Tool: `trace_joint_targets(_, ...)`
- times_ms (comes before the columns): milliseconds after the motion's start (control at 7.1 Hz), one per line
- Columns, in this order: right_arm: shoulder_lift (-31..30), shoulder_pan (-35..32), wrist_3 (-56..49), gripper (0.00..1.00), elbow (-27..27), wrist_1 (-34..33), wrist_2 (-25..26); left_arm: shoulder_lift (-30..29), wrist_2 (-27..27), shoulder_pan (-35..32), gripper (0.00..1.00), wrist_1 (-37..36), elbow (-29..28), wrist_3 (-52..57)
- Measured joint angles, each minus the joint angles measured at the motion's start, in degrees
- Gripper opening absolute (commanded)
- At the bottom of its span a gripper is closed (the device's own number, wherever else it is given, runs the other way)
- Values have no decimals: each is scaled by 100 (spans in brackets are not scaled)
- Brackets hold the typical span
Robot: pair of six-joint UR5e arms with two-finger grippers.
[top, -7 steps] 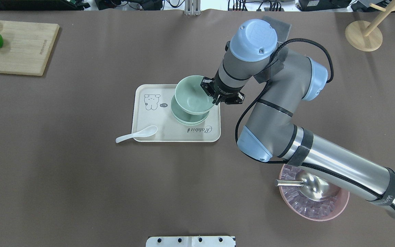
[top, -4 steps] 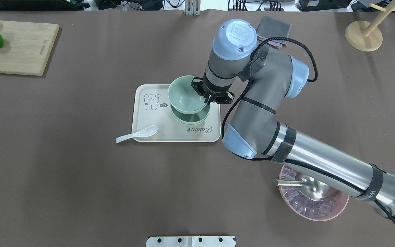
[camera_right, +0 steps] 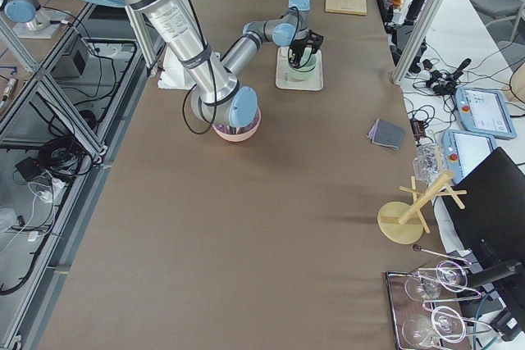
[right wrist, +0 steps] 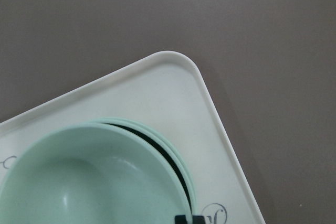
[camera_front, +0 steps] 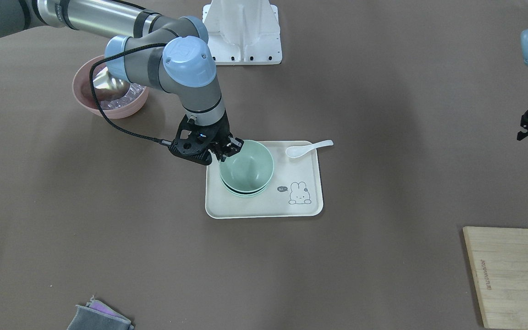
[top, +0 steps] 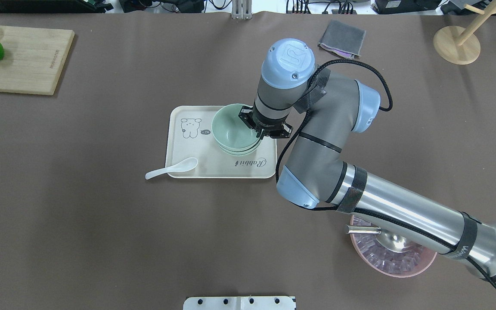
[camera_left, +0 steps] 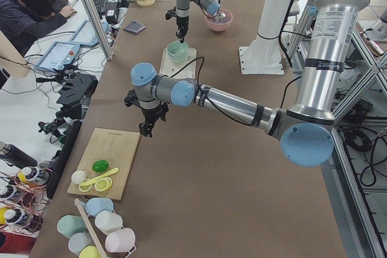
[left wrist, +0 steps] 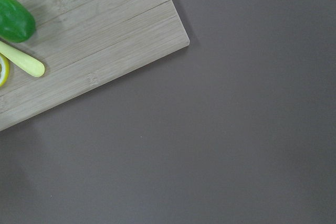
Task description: Stack green bowls together
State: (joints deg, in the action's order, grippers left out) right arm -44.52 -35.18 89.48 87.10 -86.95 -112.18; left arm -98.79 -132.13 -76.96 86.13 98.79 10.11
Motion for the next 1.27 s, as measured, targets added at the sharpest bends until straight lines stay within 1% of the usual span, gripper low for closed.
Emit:
trace_joint_targets(423, -36, 19, -39, 0, 7, 13, 10, 0, -5, 2, 98, 0, 0, 0)
trace_joint_targets(564, -49, 20, -53, 39, 11, 21, 6, 0, -6, 3, 98, 0, 0, 0)
trace_joint_targets(705, -53, 20, -62, 99, 17, 35, 6, 0, -4, 1, 98, 0, -3, 0)
trace_joint_targets(1268, -46, 12, -194, 100, 104, 54, 186, 6, 3, -3, 98, -4, -32, -8)
